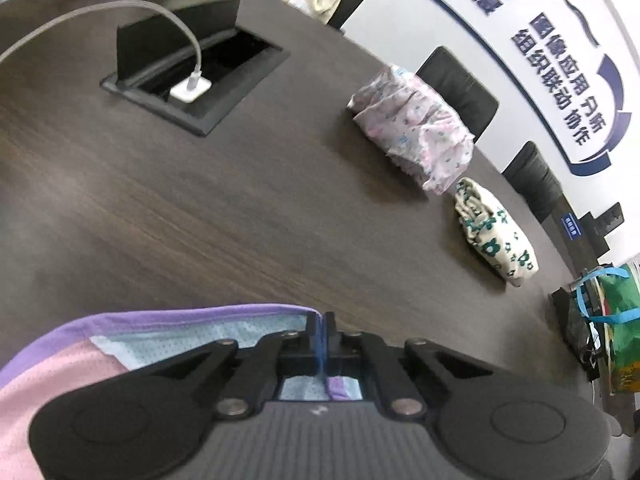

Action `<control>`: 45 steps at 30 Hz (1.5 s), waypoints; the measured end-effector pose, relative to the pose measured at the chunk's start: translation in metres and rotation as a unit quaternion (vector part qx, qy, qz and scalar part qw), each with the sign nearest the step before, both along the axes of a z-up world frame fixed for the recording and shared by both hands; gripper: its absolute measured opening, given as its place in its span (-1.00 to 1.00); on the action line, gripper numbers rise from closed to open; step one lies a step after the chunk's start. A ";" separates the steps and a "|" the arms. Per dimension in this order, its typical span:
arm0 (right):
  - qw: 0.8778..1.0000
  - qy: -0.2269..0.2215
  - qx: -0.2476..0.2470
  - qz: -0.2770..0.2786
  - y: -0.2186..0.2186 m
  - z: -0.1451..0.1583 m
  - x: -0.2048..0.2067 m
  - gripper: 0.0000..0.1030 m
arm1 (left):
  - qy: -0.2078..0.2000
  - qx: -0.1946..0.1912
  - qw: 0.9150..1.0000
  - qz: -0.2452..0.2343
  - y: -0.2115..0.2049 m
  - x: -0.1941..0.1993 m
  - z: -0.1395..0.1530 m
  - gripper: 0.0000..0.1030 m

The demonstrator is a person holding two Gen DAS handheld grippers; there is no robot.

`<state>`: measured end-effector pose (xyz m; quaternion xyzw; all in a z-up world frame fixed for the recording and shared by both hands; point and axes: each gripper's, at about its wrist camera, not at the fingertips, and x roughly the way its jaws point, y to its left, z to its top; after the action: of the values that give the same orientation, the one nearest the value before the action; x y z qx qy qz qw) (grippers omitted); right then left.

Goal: Fold clothes

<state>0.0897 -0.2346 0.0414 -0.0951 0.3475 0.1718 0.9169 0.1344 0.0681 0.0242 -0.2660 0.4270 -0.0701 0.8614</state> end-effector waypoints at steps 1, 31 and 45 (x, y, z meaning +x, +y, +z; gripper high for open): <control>1.000 -0.010 0.009 0.001 -0.003 0.005 -0.006 -0.93 | -0.011 0.003 1.000 -0.001 0.000 -0.006 0.004 -1.00; 0.951 -0.008 0.151 -0.270 -0.132 0.004 -0.103 -0.07 | -0.121 0.079 0.986 -0.084 -0.029 -0.158 0.004 -0.36; 0.966 -0.058 0.034 -0.251 -0.110 0.009 -0.124 -0.96 | -0.115 0.149 0.976 -0.113 -0.056 -0.153 -0.013 -0.37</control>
<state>-0.0348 -0.3449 0.0505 0.0161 0.3006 -0.0578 0.9519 -0.0182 0.0123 0.0107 -0.0750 0.3577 -0.1329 0.9213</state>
